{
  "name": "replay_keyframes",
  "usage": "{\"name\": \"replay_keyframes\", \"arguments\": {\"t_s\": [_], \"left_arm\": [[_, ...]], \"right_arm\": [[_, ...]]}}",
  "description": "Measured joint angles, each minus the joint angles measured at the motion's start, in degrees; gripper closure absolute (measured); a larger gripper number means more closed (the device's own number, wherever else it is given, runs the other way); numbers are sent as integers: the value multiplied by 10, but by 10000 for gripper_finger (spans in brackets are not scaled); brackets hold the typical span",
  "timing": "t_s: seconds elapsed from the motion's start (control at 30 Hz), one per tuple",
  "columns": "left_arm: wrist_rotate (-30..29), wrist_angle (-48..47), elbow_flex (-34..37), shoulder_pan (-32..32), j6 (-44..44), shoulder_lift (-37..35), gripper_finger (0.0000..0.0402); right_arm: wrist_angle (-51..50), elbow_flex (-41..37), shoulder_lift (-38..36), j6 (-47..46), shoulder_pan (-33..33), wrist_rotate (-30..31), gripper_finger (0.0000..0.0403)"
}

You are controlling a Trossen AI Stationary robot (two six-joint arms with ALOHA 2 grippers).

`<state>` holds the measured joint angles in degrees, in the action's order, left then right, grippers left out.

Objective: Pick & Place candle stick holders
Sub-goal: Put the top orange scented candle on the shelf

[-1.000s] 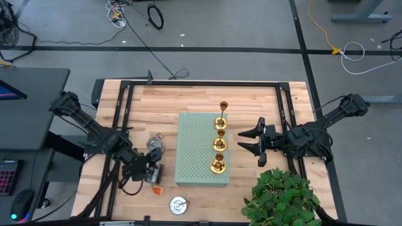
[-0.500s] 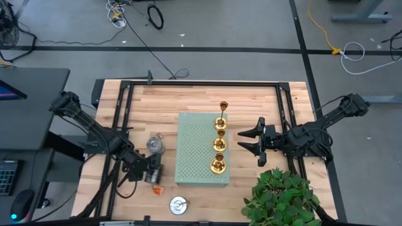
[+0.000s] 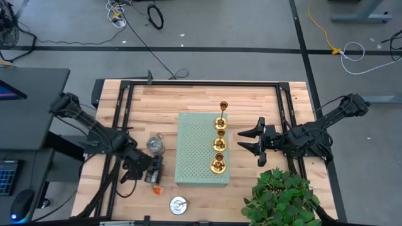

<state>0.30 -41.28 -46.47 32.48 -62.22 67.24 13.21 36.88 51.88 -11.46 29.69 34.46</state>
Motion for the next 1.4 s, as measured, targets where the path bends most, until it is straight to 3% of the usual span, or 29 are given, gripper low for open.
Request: {"name": "replay_keyframes", "arguments": {"t_s": [0.4, 1.4], "left_arm": [[23, 6, 0, -9, -72, 64, 4], [50, 60, 0, -35, -58, 183, 2]], "right_arm": [[0, 0, 0, 0, 0, 0, 218], [2, 0, 0, 0, 0, 0, 218]]}}
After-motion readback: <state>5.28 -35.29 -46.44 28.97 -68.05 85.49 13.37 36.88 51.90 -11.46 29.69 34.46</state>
